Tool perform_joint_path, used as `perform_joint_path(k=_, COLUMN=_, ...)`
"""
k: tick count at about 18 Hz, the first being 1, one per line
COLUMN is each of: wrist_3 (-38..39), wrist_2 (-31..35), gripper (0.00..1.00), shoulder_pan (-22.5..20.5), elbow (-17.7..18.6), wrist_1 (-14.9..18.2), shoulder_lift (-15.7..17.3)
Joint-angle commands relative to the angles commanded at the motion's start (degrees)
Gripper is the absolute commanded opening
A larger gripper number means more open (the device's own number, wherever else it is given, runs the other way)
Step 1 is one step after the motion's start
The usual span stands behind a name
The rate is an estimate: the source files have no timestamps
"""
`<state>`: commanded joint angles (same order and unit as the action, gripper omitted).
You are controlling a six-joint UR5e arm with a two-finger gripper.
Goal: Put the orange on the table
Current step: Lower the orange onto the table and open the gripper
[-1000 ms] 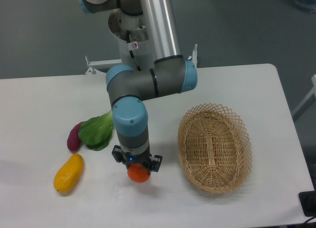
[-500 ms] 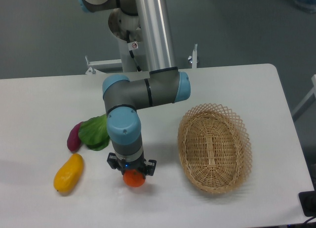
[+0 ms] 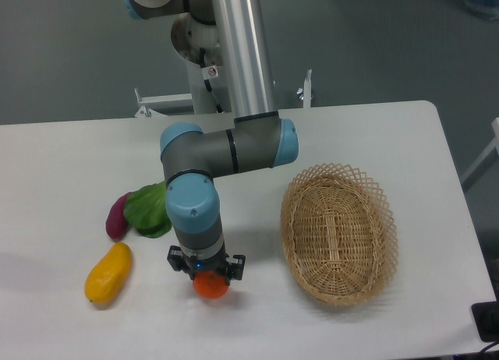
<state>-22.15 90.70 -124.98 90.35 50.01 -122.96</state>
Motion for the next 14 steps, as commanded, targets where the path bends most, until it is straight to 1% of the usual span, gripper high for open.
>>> perform_joint_path(k=2, wrist_3=-0.09, wrist_2=0.00, gripper=1.00, shoulder_pan=0.00, elbow=-0.44, wrist_1=0.00, shoulder_lift=0.18)
perform_joint_path(k=5, wrist_3=-0.52, wrist_2=0.00, gripper=1.00, shoulder_pan=-0.09, elbow=-1.14, wrist_1=0.09, shoulder_lift=1.76)
perform_joint_path(k=7, wrist_3=-0.53, wrist_2=0.00, gripper=1.00, shoulder_pan=-0.26, elbow=-2.28, wrist_1=1.05, shoulder_lift=2.46)
perform_joint_path(k=10, wrist_3=-1.23, wrist_2=0.00, gripper=1.00, shoulder_pan=-1.05, elbow=-2.29, wrist_1=1.41, shoulder_lift=4.21)
perform_joint_path(k=11, wrist_3=-2.54, wrist_2=0.00, gripper=1.00, shoulder_pan=-1.49, elbow=-1.68, wrist_1=1.49, shoulder_lift=5.35)
perform_joint_path(k=14, wrist_3=-3.95, wrist_2=0.00, gripper=1.00, shoulder_pan=-2.02, elbow=-2.20, wrist_1=1.67, shoulder_lift=5.71)
